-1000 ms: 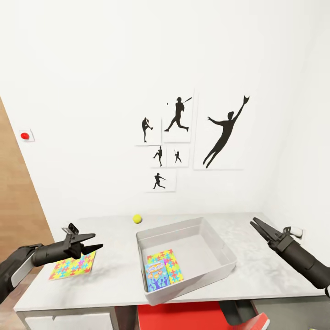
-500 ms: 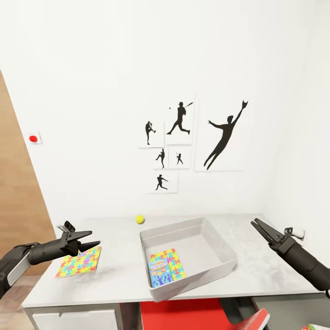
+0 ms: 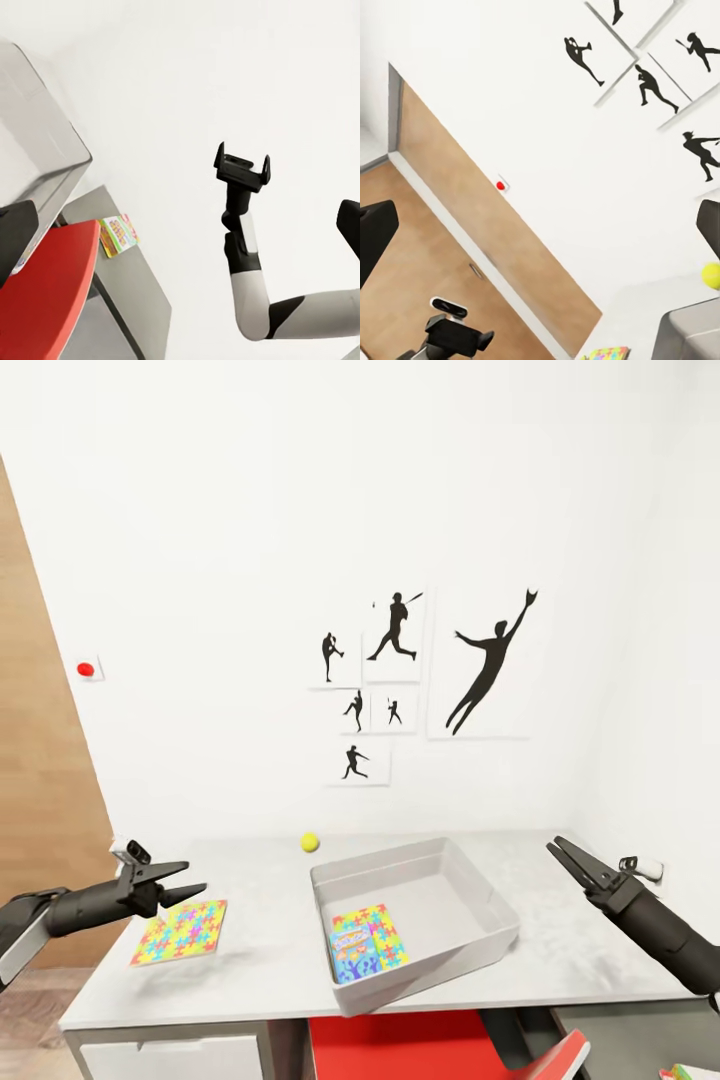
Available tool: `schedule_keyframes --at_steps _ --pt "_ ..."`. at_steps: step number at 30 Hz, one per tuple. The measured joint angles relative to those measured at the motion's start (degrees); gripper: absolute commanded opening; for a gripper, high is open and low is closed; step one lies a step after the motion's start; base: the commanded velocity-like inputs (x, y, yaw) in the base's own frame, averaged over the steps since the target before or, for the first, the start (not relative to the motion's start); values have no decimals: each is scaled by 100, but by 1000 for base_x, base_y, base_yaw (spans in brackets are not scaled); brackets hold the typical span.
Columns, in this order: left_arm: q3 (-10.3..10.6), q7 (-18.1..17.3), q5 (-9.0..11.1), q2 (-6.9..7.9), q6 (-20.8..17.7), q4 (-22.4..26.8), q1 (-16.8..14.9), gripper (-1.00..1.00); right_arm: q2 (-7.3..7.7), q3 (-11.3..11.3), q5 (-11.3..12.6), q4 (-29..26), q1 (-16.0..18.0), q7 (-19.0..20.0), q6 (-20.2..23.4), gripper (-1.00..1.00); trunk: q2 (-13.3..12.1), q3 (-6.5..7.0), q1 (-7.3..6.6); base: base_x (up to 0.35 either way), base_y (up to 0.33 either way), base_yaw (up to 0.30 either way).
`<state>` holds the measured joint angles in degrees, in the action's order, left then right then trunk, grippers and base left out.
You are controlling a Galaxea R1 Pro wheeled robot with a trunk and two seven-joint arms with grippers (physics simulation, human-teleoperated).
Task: Put all the toys in the child's room - the three board games (two on the bed and one on the table), the two jigsaw puzzles on the table, and the tennis ball on the table - inside the toy box on the table in the child's room.
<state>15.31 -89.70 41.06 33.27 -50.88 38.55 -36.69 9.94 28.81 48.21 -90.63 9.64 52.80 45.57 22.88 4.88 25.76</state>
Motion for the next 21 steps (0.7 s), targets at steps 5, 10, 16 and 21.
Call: schedule_keyframes --at_steps 5,10,16,21 --pt "-119 0 0 123 -9 6 0 100 0 -2 0 0 0 -4 0 100 0 45 0 0 0 0" --pt "-151 1 0 150 -54 7 0 100 -6 -4 0 1 0 -5 0 100 -1 64 0 0 0 0" --pt "-146 1 1 148 -77 85 -7 100 -9 -10 -7 5 0 -11 0 100 -1 69 0 0 0 0" --pt "-113 0 4 147 -87 232 -3 100 -9 -11 -4 5 0 -19 0 100 -1 69 0 0 0 0"
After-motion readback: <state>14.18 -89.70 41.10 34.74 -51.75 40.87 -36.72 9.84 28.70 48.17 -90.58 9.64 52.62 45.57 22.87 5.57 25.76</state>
